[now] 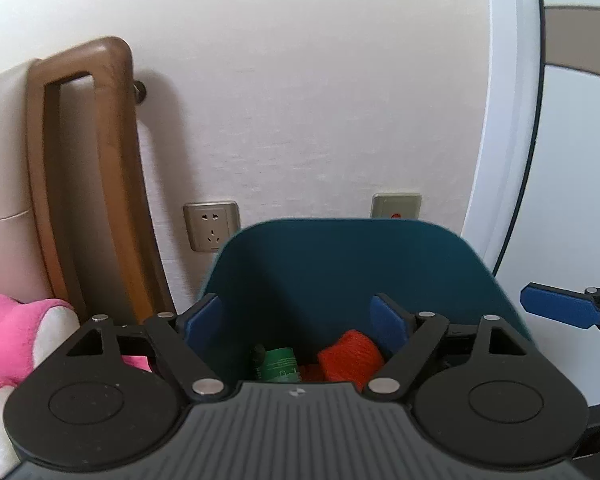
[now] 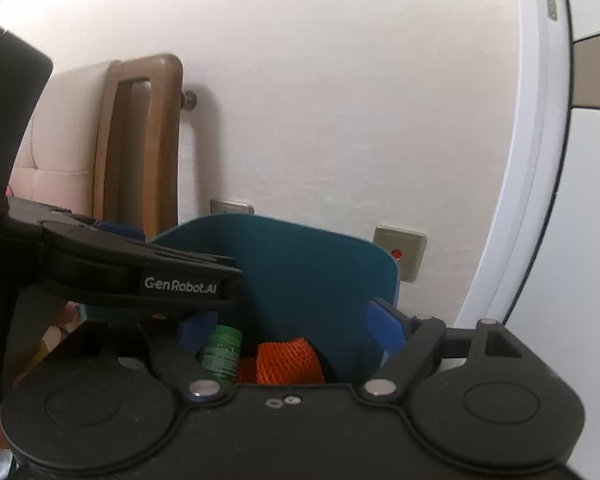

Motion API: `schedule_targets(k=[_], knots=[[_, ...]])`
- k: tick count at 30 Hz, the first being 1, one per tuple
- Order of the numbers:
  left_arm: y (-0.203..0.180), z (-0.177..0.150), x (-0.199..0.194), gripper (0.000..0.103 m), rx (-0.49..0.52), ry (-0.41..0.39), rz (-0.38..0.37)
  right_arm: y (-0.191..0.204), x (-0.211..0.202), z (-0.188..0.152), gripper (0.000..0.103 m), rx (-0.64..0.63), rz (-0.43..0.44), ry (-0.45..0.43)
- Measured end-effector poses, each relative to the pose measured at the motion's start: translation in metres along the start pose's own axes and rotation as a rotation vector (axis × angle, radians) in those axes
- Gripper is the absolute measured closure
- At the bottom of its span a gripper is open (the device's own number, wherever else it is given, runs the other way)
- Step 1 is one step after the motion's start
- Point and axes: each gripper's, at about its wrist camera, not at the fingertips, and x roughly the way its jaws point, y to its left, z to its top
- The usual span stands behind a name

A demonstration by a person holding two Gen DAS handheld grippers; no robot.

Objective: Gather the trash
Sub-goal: 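Lower both grippers toward the remaining floor trash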

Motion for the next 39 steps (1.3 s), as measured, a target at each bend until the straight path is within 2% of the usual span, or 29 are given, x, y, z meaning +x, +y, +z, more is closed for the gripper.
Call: schedule_targets(k=[4,12,18,22,27,30,33,37,39], knots=[[0.003,-0.006,-0.022,0.012,-0.004,-0.027,-0.008,0.005,-0.026,0.001,0.019,0.001,-0.013,-0.016],[0.011,-0.029,-0.080,0.010,0.018,-0.070,-0.056,0.021,-0.079,-0.008,0.017,0.001,0.014,-0.033],[0.017,-0.067,-0.118,0.005,0.082,-0.098,-0.098,0.037,-0.109,-0.031,0.013,-0.024,0.037,-0.018],[0.021,-0.097,-0.131,0.004,0.119,-0.079,-0.143,0.039,-0.121,-0.056,0.013,-0.039,0.017,0.016],[0.019,-0.131,-0.136,0.004,0.158,-0.062,-0.184,0.030,-0.125,-0.084,0.011,0.014,0.032,0.042],[0.016,-0.158,-0.134,0.000,0.161,-0.052,-0.198,0.024,-0.121,-0.110,0.009,0.052,0.061,0.065],[0.010,-0.189,-0.120,0.000,0.182,-0.023,-0.199,0.019,-0.117,-0.150,0.007,0.076,0.084,0.092],[-0.007,-0.236,-0.095,0.000,0.238,0.038,-0.202,0.009,-0.093,-0.208,0.006,0.148,0.096,0.161],[-0.014,-0.263,-0.079,0.000,0.245,0.089,-0.238,0.004,-0.078,-0.235,0.006,0.186,0.101,0.206]])
